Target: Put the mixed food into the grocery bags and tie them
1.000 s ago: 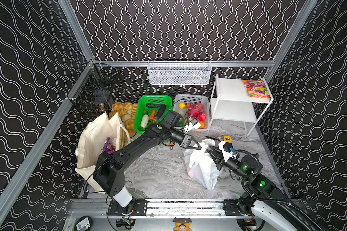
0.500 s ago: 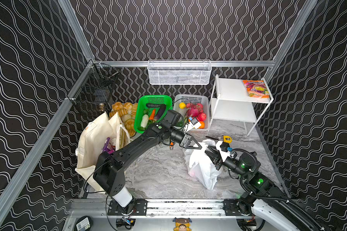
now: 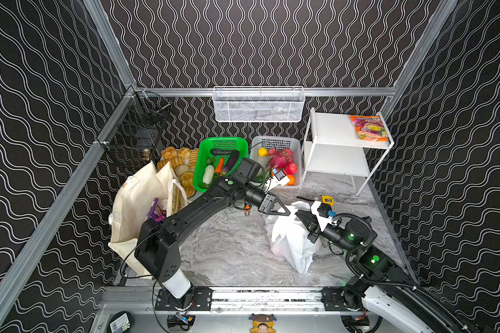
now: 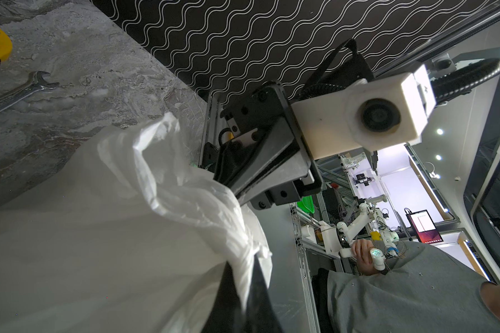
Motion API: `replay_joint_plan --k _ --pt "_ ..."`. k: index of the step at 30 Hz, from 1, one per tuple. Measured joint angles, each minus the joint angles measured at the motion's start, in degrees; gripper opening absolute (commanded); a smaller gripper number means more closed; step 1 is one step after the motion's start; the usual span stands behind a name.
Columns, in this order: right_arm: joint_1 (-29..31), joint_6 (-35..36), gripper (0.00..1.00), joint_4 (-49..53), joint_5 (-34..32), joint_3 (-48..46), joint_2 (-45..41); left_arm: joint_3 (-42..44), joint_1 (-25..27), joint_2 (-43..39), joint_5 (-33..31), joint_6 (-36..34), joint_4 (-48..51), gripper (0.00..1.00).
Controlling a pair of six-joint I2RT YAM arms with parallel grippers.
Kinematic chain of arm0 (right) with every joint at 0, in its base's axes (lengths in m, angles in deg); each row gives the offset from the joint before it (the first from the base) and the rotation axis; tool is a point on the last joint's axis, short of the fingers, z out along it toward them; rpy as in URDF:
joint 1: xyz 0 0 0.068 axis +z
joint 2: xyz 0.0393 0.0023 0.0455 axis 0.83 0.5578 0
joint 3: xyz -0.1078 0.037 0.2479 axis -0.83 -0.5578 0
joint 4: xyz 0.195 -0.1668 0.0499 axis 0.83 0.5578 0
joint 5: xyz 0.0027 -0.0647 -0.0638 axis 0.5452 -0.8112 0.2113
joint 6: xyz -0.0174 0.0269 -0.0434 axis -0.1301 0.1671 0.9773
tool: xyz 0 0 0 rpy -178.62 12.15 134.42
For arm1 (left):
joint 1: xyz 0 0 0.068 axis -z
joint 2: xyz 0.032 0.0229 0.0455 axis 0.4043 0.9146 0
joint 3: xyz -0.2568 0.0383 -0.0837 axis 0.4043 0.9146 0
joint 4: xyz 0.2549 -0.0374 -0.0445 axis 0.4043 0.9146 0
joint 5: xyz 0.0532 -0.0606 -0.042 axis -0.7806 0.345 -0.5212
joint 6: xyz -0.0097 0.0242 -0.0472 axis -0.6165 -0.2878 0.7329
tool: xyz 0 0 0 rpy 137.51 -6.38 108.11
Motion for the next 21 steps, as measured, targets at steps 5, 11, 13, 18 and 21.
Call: replay_joint_plan --k 5,11,13,18,21 --pt "0.00 0.00 0.00 3.76 -2.40 1.09 -2.47 0.90 -1.05 -1.46 -4.24 0.26 0.11 0.25" --pt "-0.04 0.31 0.00 9.22 -3.69 3.61 -3.26 3.08 -1.60 -2.91 -7.52 3.37 -2.78 0.12" --pt "-0.04 0.35 0.00 10.32 -4.46 3.96 -3.61 3.10 -1.60 -2.93 -7.56 3.96 -3.85 0.07" --pt "-0.02 0.15 0.03 11.65 -5.77 4.00 -4.59 3.13 -1.60 -2.45 -7.50 4.42 -4.46 0.00" --pt "-0.02 -0.07 0.13 11.34 -5.68 3.39 -3.50 4.11 -1.60 -2.47 -6.93 4.79 -5.92 0.00"
